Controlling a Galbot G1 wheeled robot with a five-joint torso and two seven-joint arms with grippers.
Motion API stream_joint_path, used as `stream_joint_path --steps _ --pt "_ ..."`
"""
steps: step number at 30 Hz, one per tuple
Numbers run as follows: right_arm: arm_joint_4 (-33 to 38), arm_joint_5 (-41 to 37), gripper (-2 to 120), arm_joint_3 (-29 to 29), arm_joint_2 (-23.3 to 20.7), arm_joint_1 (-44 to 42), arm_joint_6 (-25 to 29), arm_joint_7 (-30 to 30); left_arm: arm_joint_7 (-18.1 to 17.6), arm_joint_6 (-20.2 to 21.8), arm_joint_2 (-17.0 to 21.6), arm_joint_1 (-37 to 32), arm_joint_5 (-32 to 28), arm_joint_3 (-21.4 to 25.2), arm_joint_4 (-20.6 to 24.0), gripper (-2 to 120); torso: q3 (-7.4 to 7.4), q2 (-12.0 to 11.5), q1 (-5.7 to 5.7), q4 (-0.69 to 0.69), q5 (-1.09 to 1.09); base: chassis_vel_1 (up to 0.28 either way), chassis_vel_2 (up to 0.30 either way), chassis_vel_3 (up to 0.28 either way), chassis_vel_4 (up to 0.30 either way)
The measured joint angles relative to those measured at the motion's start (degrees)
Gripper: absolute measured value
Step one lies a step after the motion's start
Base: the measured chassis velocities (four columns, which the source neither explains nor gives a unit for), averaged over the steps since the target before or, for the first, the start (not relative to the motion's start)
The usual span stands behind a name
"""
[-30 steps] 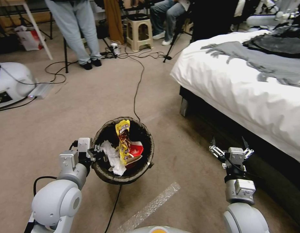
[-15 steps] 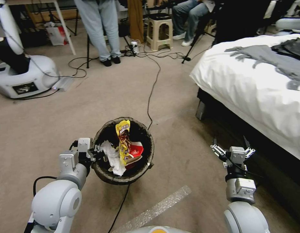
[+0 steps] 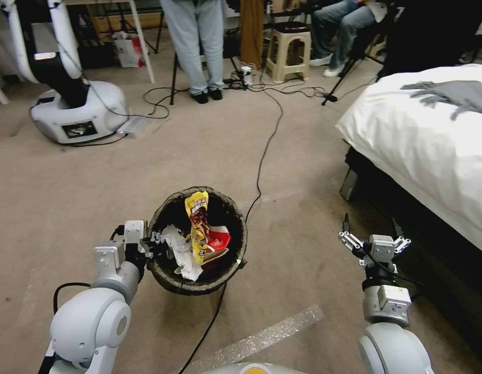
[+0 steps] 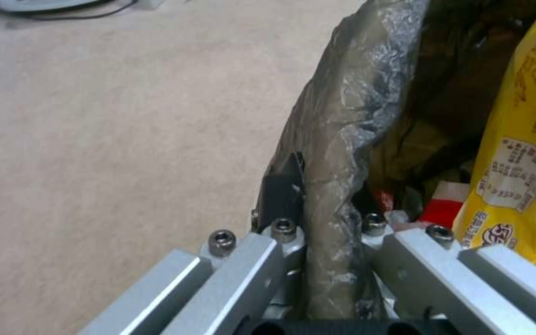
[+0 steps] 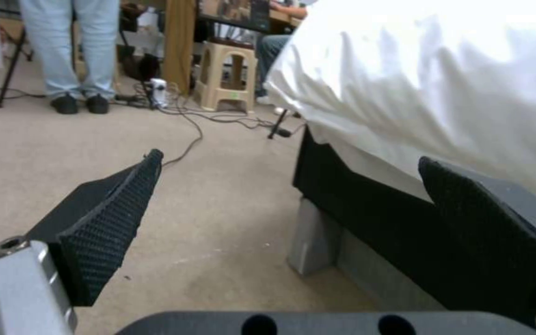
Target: Pick up the trash bin, then pick up the garbage from the floor and place it into the trash bin.
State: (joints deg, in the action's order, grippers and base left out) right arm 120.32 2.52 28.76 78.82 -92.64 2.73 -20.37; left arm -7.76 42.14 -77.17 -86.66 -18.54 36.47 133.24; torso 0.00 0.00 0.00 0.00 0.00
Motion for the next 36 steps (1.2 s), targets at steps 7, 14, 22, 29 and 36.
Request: stream_joint_path --steps 7,14,22,29,36 --pt "-0.1 0.0 100 0.12 -0.11 0.21 0.02 0.0 -0.01 0.0 -0.09 0.09 0.09 0.03 -0.18 0 0.0 0.0 0.0 0.0 0.0 0.057 0.06 0.056 0.065" --pt "-0.18 0.0 100 0.13 -0.08 0.44 0.03 -0.01 0.07 0.0 -0.15 0.04 0.16 0.0 -0.19 0 0.0 0.0 0.0 0.0 0.0 0.058 0.063 0.074 0.056" --pt "-0.26 -0.01 100 0.07 -0.04 0.66 0.02 -0.01 0.11 0.0 -0.02 0.26 0.16 0.04 -0.36 0 0.0 0.0 0.0 0.0 0.0 0.05 0.056 0.054 0.063" --pt "-0.33 -0.02 100 0.05 -0.06 0.72 -0.01 -0.01 0.11 0.0 -0.04 0.29 0.17 0.06 -0.6 0 0.0 0.0 0.0 0.0 0.0 0.064 0.062 0.053 0.063" --pt "-0.37 -0.06 100 0.03 -0.09 0.89 -0.07 -0.04 0.14 0.0 -0.1 0.26 0.19 0.08 -0.62 0 0.0 0.0 0.0 0.0 0.0 0.062 0.061 0.063 0.054"
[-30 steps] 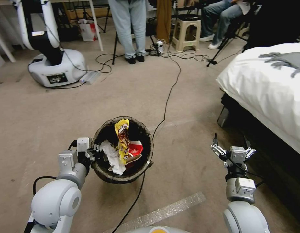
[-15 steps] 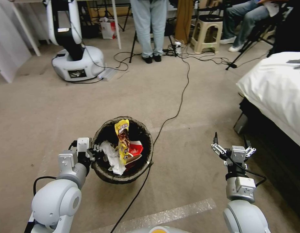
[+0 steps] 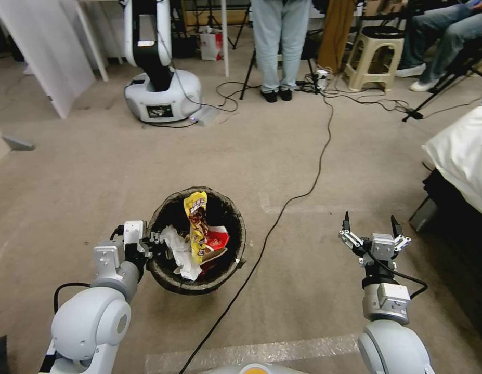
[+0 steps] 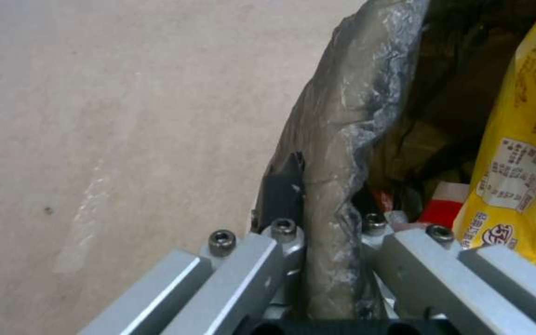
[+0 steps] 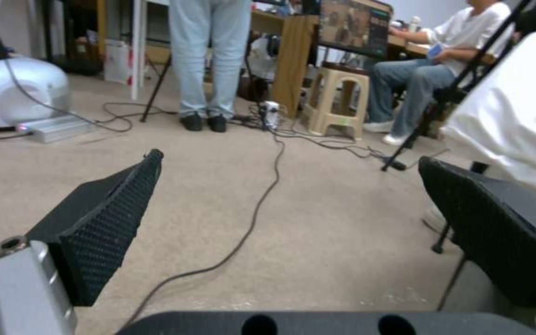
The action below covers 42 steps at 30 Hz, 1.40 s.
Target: Pick up the trash bin, then pick up the garbage from the floor and place it into the trash bin.
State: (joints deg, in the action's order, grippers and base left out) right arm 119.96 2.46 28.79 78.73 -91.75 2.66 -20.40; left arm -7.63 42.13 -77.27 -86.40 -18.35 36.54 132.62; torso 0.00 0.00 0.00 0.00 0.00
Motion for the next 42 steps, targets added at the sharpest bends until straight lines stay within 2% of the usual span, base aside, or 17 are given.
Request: stream_joint_path --steps 27,31,33,37,42 --pt "-0.32 0.52 100 -0.38 -0.02 -0.16 -0.04 0.0 -0.29 0.0 0.06 0.28 -0.46 -0.42 -0.44 0 0.0 0.0 0.0 0.0 0.0 0.06 0.059 0.059 0.06" --pt "-0.32 0.54 100 -0.49 0.02 -0.15 -0.02 0.0 -1.41 0.0 1.08 0.93 -1.72 -0.63 0.5 0 0.0 0.0 0.0 -0.01 0.0 0.0 0.0 0.0 0.0" --pt "-0.33 0.58 100 -0.66 0.03 -0.14 -0.01 0.0 -4.46 0.0 2.87 1.77 -4.27 -1.26 0.74 0 0.0 0.0 0.0 0.02 -0.01 0.0 0.0 0.0 0.0" --pt "-0.33 0.71 100 -0.71 0.03 -0.13 0.0 -0.03 -7.1 0.0 4.75 2.59 -6.02 -1.57 0.17 0 0.0 0.0 0.0 0.01 0.01 0.0 0.0 0.0 0.0" --pt "-0.36 0.8 100 -0.85 0.02 -0.03 0.05 -0.08 -9.4 0.0 7.45 4.46 -9.69 -2.36 -3.31 0 0.0 0.0 0.0 0.0 -0.01 0.0 0.0 0.0 0.0"
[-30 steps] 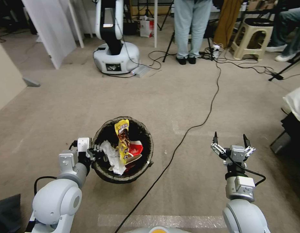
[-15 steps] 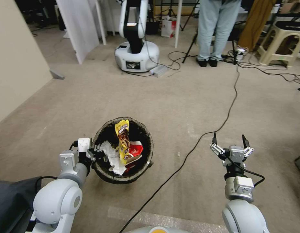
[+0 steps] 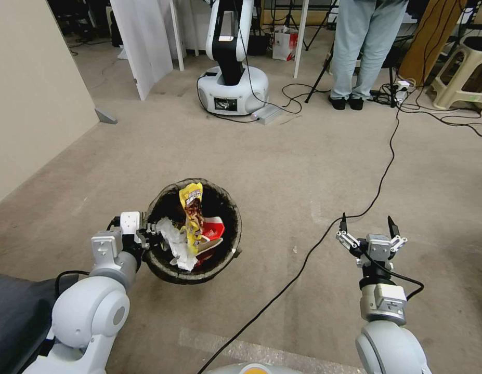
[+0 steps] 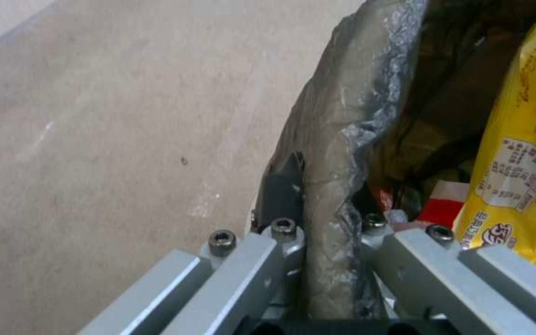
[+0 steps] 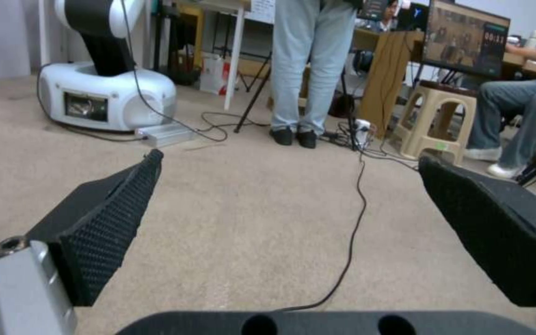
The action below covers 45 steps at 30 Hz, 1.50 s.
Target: Pick up the trash bin, then pick up the garbage from the floor and place it into the trash bin.
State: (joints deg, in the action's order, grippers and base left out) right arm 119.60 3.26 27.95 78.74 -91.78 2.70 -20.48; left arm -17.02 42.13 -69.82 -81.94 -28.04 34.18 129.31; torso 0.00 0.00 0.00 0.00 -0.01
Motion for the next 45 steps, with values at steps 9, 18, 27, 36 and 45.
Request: stream_joint_path --steps 9,18,27,36,45 --pt "-0.64 1.11 100 -0.78 0.54 -0.44 0.62 -0.06 -4.29 -0.01 3.99 1.42 -6.58 -3.56 -2.96 0 0.0 0.0 0.0 0.01 0.01 0.0 0.0 0.0 0.0" --pt "-0.94 1.32 100 -1.1 0.77 -0.19 0.68 -0.07 -8.45 -0.01 4.69 1.89 -11.29 -6.15 -5.05 0 0.0 0.0 0.0 0.0 0.01 0.0 0.0 0.0 0.0" --pt "-1.23 1.4 100 -1.14 0.59 -0.12 0.68 -0.1 -10.09 -0.01 4.43 2.68 -13.87 -6.6 -6.58 9 0.0 0.0 0.0 0.0 0.0 0.0 0.0 0.0 0.0" --pt "-1.43 1.41 100 -1.28 0.7 -0.15 0.7 -0.11 -11.27 -0.01 4.34 3.59 -15.49 -6.68 -7.84 40 0.0 0.0 0.0 0.0 0.02 0.0 0.0 0.0 0.0" --pt "-1.48 1.35 100 -1.29 0.54 0.0 0.69 -0.12 -10.52 0.0 4.54 4.94 -12.41 -5.17 -5.86 75 0.0 0.0 0.0 0.0 0.01 0.0 0.0 0.0 0.0"
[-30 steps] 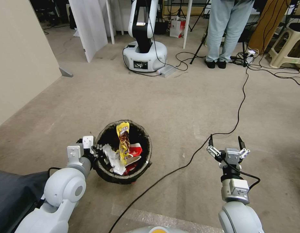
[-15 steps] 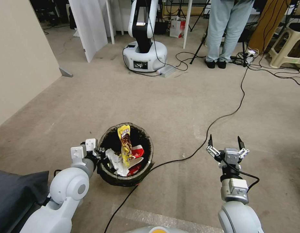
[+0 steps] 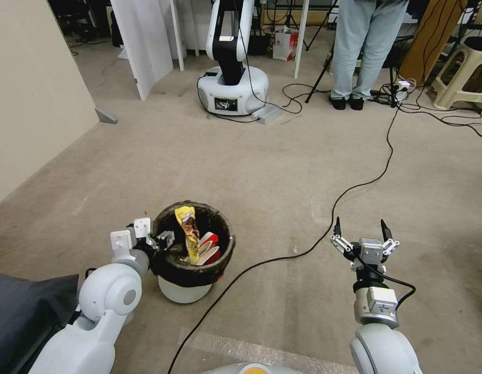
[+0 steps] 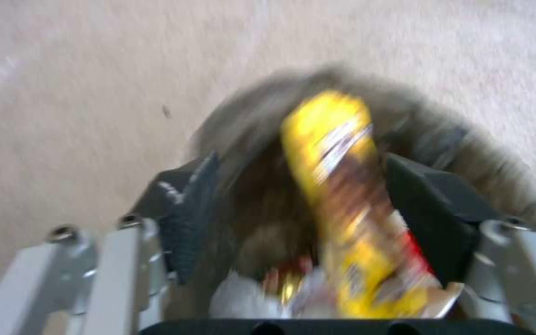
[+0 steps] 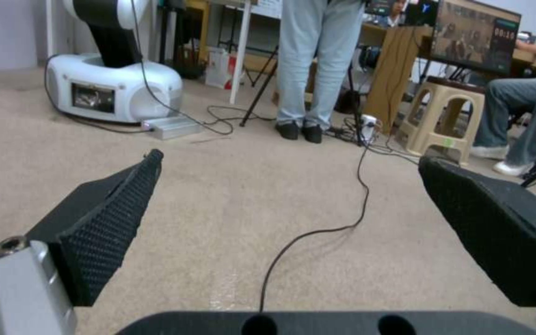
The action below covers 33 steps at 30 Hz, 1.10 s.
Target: Pick up the trash bin, then pick up the garbage from the floor and place it into the trash bin.
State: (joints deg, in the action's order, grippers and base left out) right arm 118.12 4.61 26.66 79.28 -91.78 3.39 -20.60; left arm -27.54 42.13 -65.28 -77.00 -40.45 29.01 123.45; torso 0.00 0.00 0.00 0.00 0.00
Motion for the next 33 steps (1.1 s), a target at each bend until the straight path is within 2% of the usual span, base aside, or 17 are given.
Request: stream_joint_path --steps 1,4,5,7,19,22,23,25,26,29,30,31,32,33 --pt "0.0 0.0 100 0.0 0.0 0.0 0.0 0.0 0.0 0.0 0.0 0.0 0.0 0.0 0.0 75 0.0 0.0 0.0 0.0 0.0 0.0 0.0 0.0 0.0" --pt "-0.15 -0.12 100 0.03 -0.08 0.41 -0.04 -0.09 1.34 0.01 0.07 0.47 3.67 0.84 0.89 90 0.0 0.0 0.0 0.0 0.0 0.0 0.0 0.0 0.0" --pt "-0.15 -0.12 100 0.03 -0.08 0.41 -0.04 -0.09 1.34 0.01 0.07 0.47 3.67 0.84 0.89 90 0.0 0.0 0.0 0.0 0.0 0.0 0.0 0.0 0.0" --pt "-0.23 -0.12 100 0.03 -0.06 0.42 -0.05 -0.13 2.06 0.01 0.07 0.51 5.48 1.25 1.54 98 0.0 0.0 0.0 0.0 0.0 0.0 0.0 0.0 0.0" --pt "-0.16 -0.09 100 0.15 -0.1 0.14 -0.05 -0.2 3.73 0.02 -0.15 0.14 11.2 2.17 5.91 100 0.0 0.0 0.0 0.0 0.0 0.0 0.0 0.0 0.0" --pt "0.48 -0.23 100 0.47 -0.2 0.11 -0.07 -0.3 4.22 -0.13 -0.25 -0.31 14.61 2.94 9.62 100 0.0 0.0 0.0 0.0 0.01 0.0 0.0 0.0 0.0" --pt "0.48 -0.23 100 0.47 -0.2 0.11 -0.07 -0.3 4.22 -0.13 -0.25 -0.31 14.61 2.94 9.62 100 0.0 0.0 0.0 0.0 0.01 0.0 0.0 0.0 0.0" --pt "0.63 -0.34 100 0.74 -0.07 0.15 0.08 -0.51 5.46 -3.65 -1.19 -1.95 18.29 2.99 11.29 100 0.0 0.0 0.0 0.0 0.0 0.0 0.0 0.0 0.0" --pt "0.63 -0.34 100 0.74 -0.07 0.15 0.08 -0.51 5.46 -3.65 -1.19 -1.95 18.29 2.99 11.29 100 0.0 0.0 0.0 0.0 0.0 0.0 0.0 0.0 0.0" --pt "0.91 -0.39 100 1.09 0.43 0.13 0.87 -0.72 8.26 -10.97 -3.32 -5.34 25.62 3.04 11.77 100 0.0 0.0 0.0 0.0 0.0 0.0 0.0 0.0 0.0" --pt "0.91 -0.39 100 1.09 0.43 0.13 0.87 -0.72 8.26 -10.97 -3.32 -5.34 25.62 3.04 11.77 100 0.0 0.0 0.0 0.0 0.0 0.0 0.0 0.0 0.0" --pt "1.11 -0.45 100 1.19 0.59 0.05 1.15 -0.72 9.22 -16.13 -4.3 -6.86 27.95 2.87 11.21 100 0.0 0.0 0.0 -0.02 0.0 0.0 0.0 0.0 0.0" --pt "1.24 -0.57 100 1.19 0.69 0.0 1.29 -0.72 9.46 -18.58 -4.68 -7.29 29.1 2.81 10.61 100 0.0 0.0 0.01 -0.01 0.01 0.0 0.0 0.0 0.0" --pt "1.24 -0.57 100 1.19 0.69 0.0 1.29 -0.72 9.46 -18.58 -4.68 -7.29 29.1 2.81 10.61 100 0.0 0.0 0.01 -0.01 0.01 0.0 0.0 0.0 0.0"
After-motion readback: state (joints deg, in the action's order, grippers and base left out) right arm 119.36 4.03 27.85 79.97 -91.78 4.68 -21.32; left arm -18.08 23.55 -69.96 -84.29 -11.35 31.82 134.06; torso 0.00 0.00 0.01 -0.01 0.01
